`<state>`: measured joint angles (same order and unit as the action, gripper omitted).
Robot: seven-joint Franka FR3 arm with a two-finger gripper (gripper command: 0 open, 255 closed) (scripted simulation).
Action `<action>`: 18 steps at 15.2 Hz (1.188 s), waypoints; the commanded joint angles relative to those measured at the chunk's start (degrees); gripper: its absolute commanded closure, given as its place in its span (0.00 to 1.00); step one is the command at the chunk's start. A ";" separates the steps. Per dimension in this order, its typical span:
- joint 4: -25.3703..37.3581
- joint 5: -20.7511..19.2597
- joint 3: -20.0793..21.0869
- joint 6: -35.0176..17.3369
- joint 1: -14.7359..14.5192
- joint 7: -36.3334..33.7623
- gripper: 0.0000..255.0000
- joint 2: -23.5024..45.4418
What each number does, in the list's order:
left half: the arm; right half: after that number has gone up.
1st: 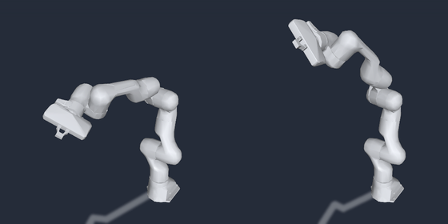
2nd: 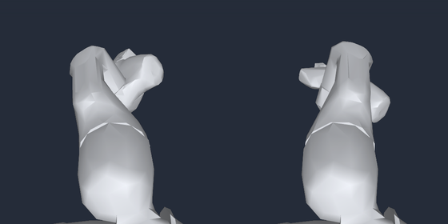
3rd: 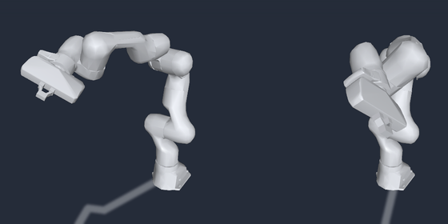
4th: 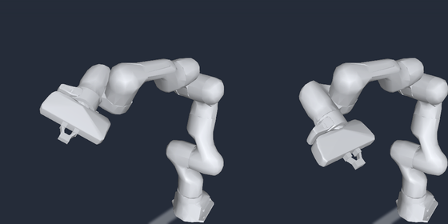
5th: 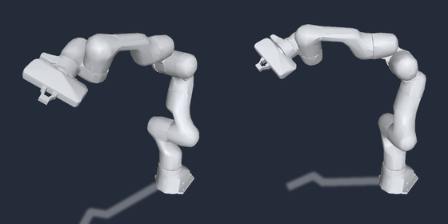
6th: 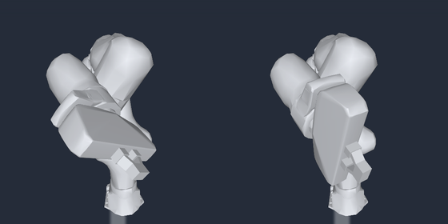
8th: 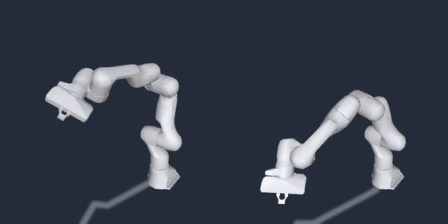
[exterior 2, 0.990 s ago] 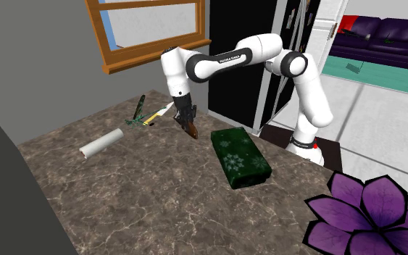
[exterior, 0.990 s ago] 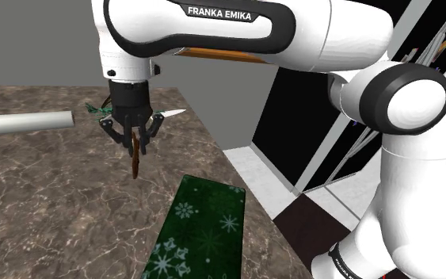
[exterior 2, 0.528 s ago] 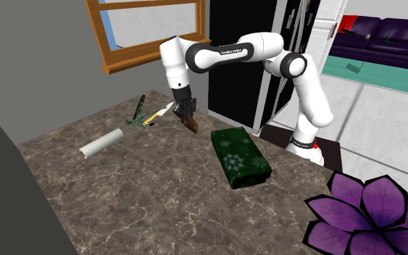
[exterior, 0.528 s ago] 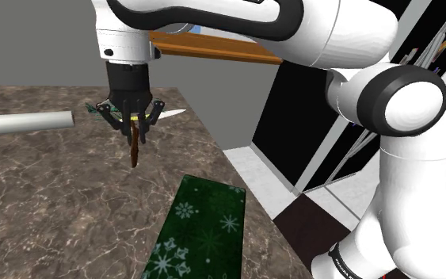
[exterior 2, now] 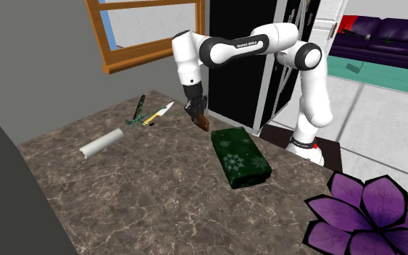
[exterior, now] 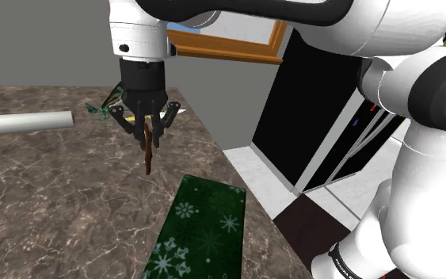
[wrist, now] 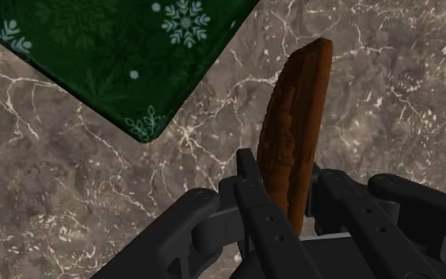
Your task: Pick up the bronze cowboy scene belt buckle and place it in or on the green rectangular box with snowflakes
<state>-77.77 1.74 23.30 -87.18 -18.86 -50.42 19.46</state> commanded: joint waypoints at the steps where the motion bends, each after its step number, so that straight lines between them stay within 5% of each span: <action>1: -7.20 1.94 0.54 -2.10 0.88 0.01 1.00 -5.44; 12: -34.93 12.80 2.13 -6.47 0.18 0.10 1.00 -31.09; 18: -39.26 12.94 2.45 -11.02 -0.05 0.73 1.00 -30.81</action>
<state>-115.89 14.53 25.66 -97.22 -18.83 -49.82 -11.16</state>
